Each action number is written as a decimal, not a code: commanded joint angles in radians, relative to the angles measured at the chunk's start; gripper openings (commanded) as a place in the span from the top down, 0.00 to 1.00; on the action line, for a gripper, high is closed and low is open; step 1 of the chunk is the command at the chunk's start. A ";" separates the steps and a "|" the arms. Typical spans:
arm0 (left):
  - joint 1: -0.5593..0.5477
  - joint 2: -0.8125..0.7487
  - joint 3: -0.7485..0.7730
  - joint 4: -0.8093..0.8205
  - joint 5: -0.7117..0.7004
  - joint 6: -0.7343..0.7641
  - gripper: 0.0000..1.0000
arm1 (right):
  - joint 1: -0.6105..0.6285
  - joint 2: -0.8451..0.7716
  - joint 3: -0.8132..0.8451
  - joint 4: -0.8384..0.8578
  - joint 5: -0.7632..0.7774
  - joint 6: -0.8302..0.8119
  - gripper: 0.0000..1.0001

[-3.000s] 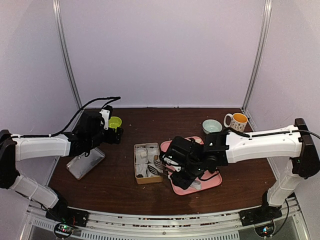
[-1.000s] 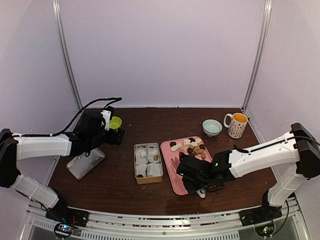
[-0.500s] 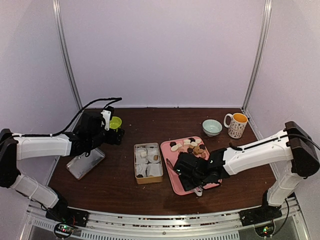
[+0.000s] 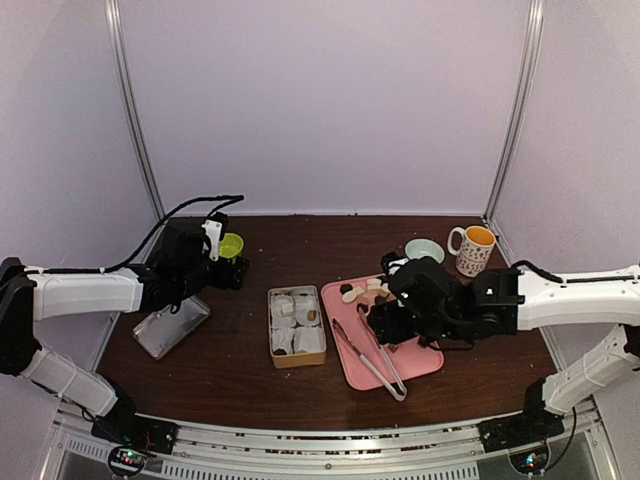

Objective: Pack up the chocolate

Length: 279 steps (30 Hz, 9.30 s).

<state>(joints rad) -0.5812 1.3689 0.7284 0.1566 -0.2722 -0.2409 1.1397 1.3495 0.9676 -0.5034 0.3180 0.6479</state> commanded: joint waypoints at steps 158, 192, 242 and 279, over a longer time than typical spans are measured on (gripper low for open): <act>-0.201 -0.095 0.377 0.768 1.187 -1.162 1.00 | -0.179 -0.106 -0.120 1.159 -0.972 0.047 0.16; -0.249 0.003 0.398 0.905 1.212 -1.244 1.00 | -0.180 -0.135 -0.123 1.296 -1.072 0.081 0.59; -0.048 -0.348 -0.081 0.001 0.869 -0.440 0.22 | -0.198 0.094 0.018 1.039 -0.933 0.094 1.00; -0.047 -0.139 -0.202 0.242 0.881 -0.504 0.73 | -0.256 0.373 0.057 0.828 -0.788 0.129 0.86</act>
<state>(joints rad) -0.6224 1.2018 0.5240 0.2996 0.6006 -0.7536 0.8902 1.6745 1.0229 0.3698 -0.5186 0.7910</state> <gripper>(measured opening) 0.264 0.141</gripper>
